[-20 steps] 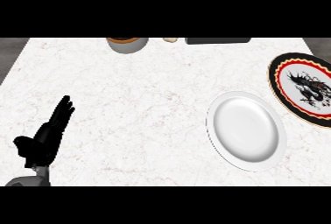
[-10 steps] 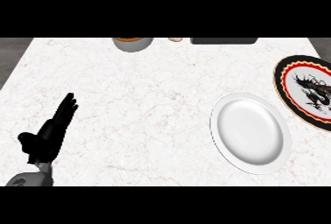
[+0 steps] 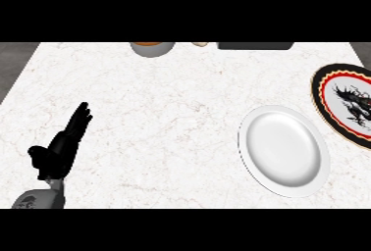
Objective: Pick the sweet potato from the plate and place it in the plate
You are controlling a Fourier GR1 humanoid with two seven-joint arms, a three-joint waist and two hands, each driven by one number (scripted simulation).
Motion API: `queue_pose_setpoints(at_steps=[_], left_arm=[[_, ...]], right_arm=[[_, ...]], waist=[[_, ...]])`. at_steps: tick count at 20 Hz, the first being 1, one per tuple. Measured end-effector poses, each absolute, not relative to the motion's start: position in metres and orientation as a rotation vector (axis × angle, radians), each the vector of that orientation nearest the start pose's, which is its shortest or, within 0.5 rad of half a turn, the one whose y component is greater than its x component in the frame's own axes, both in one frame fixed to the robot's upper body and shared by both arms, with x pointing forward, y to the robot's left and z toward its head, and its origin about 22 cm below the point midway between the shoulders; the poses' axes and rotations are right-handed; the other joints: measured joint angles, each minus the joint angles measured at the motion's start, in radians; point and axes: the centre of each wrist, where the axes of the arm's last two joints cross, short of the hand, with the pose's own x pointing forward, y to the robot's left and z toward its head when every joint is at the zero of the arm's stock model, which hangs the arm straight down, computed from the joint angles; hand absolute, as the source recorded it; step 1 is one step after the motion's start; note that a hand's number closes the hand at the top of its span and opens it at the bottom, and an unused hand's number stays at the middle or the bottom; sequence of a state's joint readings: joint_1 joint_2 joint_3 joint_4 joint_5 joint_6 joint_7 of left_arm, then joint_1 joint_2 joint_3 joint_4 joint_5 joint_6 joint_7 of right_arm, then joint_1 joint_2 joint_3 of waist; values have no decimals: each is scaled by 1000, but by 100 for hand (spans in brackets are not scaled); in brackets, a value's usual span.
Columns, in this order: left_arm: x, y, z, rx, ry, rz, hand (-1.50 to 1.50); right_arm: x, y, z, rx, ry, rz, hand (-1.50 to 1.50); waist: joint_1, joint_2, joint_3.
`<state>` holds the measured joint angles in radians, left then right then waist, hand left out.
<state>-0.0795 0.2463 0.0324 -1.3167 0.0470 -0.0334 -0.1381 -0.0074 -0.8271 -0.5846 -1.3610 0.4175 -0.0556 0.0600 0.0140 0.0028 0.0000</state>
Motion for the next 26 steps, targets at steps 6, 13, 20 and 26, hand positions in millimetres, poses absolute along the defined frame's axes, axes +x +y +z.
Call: queue_pose_setpoints(at_steps=[6, 13, 20, 26], left_arm=[[259, 297, -23, 147, -1523, -151, 0], [264, 299, -19, 138, -1523, -155, 0], [260, 297, -16, 134, -1528, -167, 0], [263, 294, -17, 135, -1529, -161, 0]], right_arm=[[254, -502, 157, -1339, -1248, 315, 150], [312, -486, 135, -1291, -1250, 316, 150], [344, -470, 110, -1256, -1242, 109, -150], [361, -465, 94, -1199, -1189, -2, -150]], waist=[[2, 0, 0], [7, 2, 1], [10, 4, 1], [15, 7, 2]])
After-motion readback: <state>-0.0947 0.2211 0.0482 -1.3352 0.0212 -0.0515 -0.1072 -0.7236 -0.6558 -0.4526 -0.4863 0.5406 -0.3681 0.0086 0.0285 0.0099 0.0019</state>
